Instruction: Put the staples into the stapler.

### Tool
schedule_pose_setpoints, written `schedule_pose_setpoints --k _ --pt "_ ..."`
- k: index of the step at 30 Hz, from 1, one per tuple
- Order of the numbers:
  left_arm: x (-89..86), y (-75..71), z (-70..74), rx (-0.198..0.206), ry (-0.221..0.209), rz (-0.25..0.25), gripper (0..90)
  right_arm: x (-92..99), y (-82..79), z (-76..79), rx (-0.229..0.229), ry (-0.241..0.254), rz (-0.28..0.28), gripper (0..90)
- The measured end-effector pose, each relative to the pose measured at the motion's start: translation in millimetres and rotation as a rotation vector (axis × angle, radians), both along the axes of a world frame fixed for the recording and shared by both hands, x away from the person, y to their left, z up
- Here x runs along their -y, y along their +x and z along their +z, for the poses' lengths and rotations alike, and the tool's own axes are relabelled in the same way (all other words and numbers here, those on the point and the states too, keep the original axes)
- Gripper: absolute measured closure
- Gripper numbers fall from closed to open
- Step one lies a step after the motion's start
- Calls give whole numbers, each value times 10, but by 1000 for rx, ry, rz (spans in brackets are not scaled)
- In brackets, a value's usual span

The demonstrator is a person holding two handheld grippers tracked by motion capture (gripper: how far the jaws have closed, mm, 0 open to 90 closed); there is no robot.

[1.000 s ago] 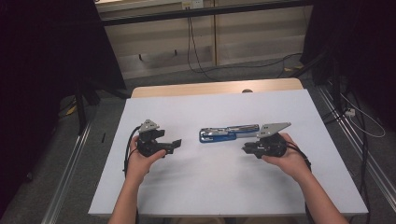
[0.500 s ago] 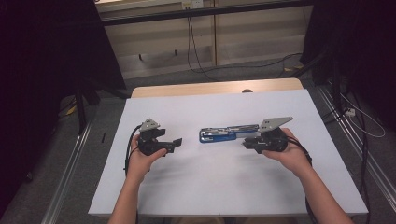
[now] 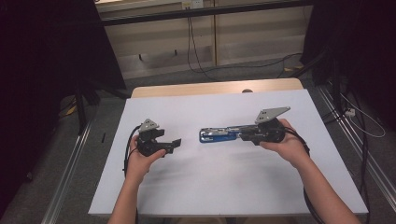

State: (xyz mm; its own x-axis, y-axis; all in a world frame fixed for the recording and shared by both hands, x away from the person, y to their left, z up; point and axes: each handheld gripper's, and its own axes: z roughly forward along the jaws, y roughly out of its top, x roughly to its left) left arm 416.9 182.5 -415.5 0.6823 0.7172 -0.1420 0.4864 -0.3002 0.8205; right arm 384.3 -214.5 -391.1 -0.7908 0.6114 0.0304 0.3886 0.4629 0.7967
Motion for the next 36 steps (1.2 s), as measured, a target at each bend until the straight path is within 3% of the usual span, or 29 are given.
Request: schedule_pose_setpoints --k 13,19,31,36 --pt "-50 2 17 11 -21 4 133 -136 49 142 15 -25 30 794" --pt "-69 -17 10 8 -11 3 133 -216 120 198 25 -36 42 794" --pt "-104 -23 11 9 -10 21 133 -350 406 126 22 -66 75 793" --pt "-59 -27 1 7 9 0 133 -383 487 73 19 -61 96 794"
